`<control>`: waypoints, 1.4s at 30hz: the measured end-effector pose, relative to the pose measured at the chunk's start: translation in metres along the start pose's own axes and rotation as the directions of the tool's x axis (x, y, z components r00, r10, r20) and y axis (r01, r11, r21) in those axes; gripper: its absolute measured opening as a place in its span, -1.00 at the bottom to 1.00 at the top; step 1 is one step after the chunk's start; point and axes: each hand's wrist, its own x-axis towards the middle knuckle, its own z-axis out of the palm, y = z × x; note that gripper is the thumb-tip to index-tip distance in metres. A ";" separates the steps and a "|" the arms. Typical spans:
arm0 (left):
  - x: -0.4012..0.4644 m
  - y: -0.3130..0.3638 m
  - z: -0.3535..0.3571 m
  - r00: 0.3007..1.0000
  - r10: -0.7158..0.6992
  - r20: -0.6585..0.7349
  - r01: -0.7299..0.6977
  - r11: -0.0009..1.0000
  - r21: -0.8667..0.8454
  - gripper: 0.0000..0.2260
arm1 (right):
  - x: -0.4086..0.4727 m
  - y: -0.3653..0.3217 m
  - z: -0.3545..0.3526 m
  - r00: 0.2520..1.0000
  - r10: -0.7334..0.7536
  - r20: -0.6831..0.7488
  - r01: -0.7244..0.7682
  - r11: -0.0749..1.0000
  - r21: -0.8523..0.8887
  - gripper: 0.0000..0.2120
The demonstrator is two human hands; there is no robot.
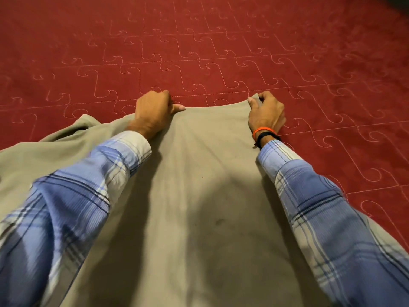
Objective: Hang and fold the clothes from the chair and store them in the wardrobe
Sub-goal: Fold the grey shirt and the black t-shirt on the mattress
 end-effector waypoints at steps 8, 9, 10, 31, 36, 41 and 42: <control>-0.051 0.011 0.023 0.956 0.091 -0.278 -0.109 0.993 -0.047 -0.75 | -0.040 -0.017 0.003 0.814 -0.580 0.030 0.557 0.764 -0.325 -0.60; -0.060 0.011 0.029 0.957 0.104 -0.271 -0.140 0.983 -0.117 -0.73 | -0.052 -0.018 0.004 0.740 -0.662 0.118 0.668 0.705 -0.238 -0.59; -0.068 0.009 0.034 0.963 0.113 -0.244 -0.156 0.974 -0.163 -0.66 | -0.063 -0.015 0.007 0.686 -0.691 0.227 0.727 0.667 -0.164 -0.52; -0.084 0.005 0.040 0.986 0.074 0.148 -0.080 0.996 0.039 -0.15 | -0.051 0.010 -0.005 0.776 -0.346 0.528 0.560 0.762 -0.325 -0.04; -0.118 0.017 0.023 0.986 0.034 0.161 -0.019 0.995 -0.097 -0.36 | -0.118 0.010 -0.030 0.688 -0.473 0.551 0.662 0.719 -0.210 -0.16; -0.184 0.027 0.011 0.987 0.035 0.154 -0.014 0.991 -0.136 -0.39 | -0.173 0.026 -0.052 0.674 -0.453 0.583 0.661 0.722 -0.203 -0.20; -0.195 0.029 0.011 0.987 0.035 0.159 -0.014 0.991 -0.131 -0.39 | -0.180 0.027 -0.056 0.678 -0.449 0.582 0.657 0.726 -0.205 -0.20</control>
